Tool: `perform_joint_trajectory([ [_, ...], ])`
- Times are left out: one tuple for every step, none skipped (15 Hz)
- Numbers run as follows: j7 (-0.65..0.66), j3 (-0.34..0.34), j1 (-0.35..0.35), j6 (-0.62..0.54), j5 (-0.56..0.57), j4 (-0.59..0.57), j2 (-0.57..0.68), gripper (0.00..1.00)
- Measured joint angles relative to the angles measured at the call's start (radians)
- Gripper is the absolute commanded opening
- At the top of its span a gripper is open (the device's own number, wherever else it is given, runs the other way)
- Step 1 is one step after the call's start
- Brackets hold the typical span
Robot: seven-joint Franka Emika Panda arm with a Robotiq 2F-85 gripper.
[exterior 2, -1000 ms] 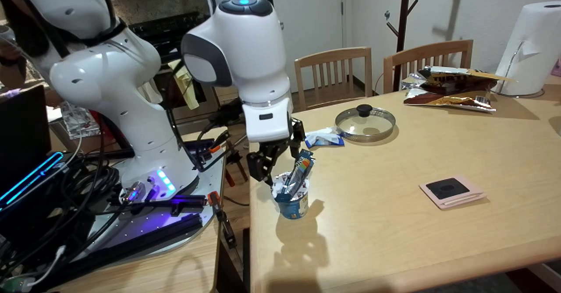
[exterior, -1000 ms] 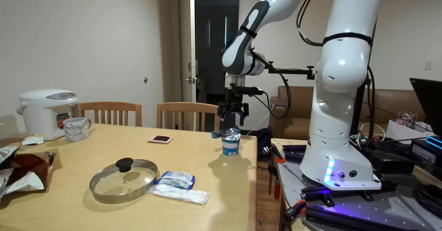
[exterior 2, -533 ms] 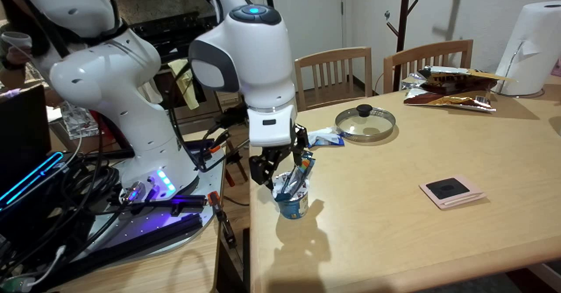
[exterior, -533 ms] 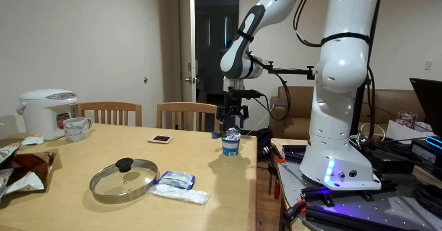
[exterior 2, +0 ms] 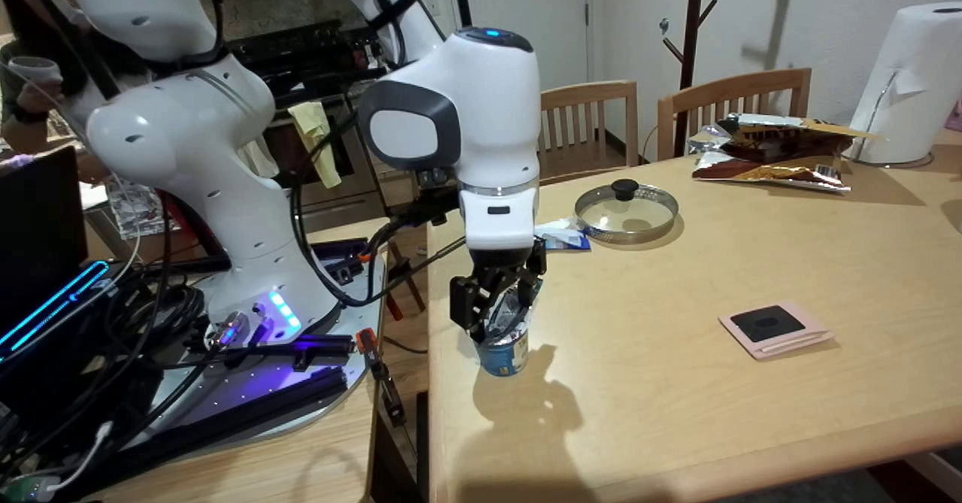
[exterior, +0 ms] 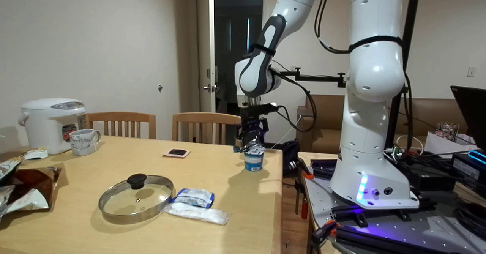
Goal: Push the plastic wrap off the tub, then pick the tub and move it slightly up on the table
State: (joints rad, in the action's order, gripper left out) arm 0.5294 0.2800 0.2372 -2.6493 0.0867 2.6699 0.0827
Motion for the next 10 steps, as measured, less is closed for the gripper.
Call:
perform_joint_trajectory([
  [0.0,0.001,-0.006,0.0,0.004,-0.008,0.007,1.0],
  [0.0,0.001,-0.011,0.0,0.005,-0.016,0.014,1.0],
  [0.0,0.001,-0.017,0.0,0.005,-0.023,0.019,1.0],
  [0.0,0.001,-0.021,0.0,0.005,-0.028,0.023,1.0],
  [0.0,0.001,-0.025,0.0,0.005,-0.032,0.025,1.0],
  [0.0,0.001,-0.028,0.0,0.005,-0.034,0.026,0.75],
  [0.0,0.002,-0.031,0.0,0.005,-0.036,0.027,0.74],
  [0.0,0.002,-0.033,0.0,0.005,-0.038,0.028,0.68],
  [0.0,0.002,-0.034,0.0,0.005,-0.039,0.028,0.6],
  [0.0,0.002,-0.034,0.0,0.005,-0.04,0.028,0.54],
])
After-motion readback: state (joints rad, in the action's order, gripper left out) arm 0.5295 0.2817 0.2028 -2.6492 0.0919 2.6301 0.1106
